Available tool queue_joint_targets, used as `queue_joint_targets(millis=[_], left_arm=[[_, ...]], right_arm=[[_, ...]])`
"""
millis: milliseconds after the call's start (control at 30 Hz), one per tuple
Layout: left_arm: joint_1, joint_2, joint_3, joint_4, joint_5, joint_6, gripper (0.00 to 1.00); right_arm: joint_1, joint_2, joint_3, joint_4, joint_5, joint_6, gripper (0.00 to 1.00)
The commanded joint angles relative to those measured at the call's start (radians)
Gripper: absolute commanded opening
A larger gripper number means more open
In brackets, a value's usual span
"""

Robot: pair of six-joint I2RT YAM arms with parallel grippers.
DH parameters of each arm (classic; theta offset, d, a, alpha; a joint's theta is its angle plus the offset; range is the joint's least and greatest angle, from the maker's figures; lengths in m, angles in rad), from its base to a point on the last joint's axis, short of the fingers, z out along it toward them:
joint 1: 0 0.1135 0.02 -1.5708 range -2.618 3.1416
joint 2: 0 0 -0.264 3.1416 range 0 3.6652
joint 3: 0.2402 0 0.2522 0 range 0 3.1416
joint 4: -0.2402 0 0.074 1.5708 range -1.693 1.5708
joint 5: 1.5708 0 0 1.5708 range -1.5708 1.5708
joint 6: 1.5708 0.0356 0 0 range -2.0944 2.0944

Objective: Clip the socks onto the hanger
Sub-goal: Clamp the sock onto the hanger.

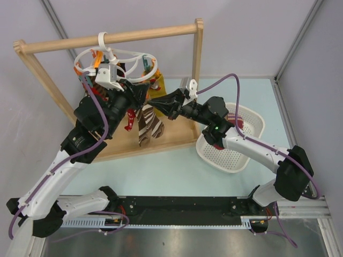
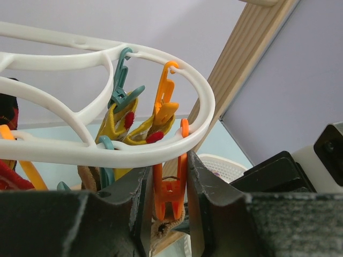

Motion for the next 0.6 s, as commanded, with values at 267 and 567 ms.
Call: queue_joint_targets(millis=[267,567], left_arm=[[0.004,-0.027,-0.016,0.041,0.023,-0.015,0.00],[0.006,-0.027,-0.021,0.046,0.026,-0.003,0.00]], right_arm=[[-0.022,0.025,0.054,0.053,-0.018,0.053,0.00],[-0.039,0.028,0.061,0.058,-0.032,0.082,0.00]])
